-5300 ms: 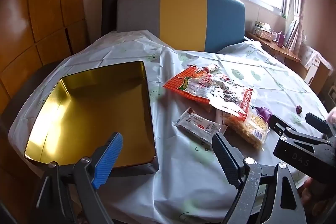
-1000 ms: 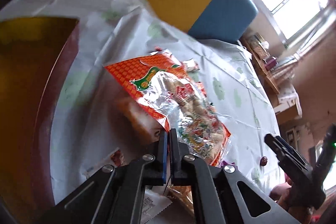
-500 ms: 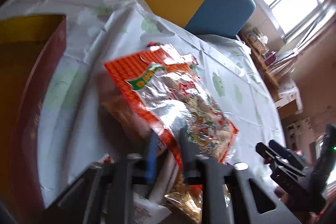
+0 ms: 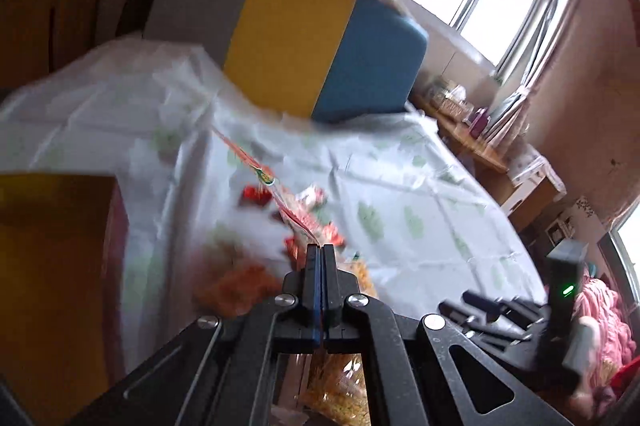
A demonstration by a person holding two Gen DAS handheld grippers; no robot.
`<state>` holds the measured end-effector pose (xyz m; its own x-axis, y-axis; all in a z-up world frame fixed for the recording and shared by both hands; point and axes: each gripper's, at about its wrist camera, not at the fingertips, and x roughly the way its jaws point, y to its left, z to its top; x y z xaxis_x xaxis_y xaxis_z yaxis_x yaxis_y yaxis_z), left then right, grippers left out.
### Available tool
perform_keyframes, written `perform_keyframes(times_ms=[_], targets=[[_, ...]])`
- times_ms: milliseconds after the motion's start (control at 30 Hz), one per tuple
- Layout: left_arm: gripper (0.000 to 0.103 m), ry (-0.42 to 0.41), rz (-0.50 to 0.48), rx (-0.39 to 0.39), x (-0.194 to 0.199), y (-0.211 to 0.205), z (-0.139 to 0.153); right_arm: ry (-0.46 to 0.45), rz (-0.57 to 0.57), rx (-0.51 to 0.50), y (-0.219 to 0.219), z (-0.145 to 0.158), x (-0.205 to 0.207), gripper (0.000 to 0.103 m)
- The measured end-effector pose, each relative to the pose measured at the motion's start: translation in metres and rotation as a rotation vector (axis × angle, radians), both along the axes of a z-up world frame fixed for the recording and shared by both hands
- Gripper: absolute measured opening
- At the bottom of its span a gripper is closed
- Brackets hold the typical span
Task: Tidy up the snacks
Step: 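Carry the orange-red bag into the gold box and open the left gripper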
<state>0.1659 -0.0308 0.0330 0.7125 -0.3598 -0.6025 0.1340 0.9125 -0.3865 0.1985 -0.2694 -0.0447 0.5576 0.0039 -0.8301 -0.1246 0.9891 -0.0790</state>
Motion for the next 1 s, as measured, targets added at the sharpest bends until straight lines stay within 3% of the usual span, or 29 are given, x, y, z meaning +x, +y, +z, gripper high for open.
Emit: perform_keyframes(times_ms=[200,433,667,1000], targets=[[0.000,-0.061,0.006,0.003,-0.008,0.024,0.031,-0.002,0.009,0.003,0.001,0.000,-0.001,0.040],[0.000,-0.077,0.043,-0.020,-0.021,0.057,0.050,-0.004,0.022,0.000,0.003,0.001,-0.002,0.035],[0.000,-0.115,0.089,-0.036,-0.055,0.104,0.073,-0.003,0.027,-0.009,0.005,0.000,-0.003,0.035],[0.000,-0.012,0.220,-0.023,-0.088,0.172,0.043,-0.004,0.026,-0.003,0.005,0.001,-0.005,0.035]])
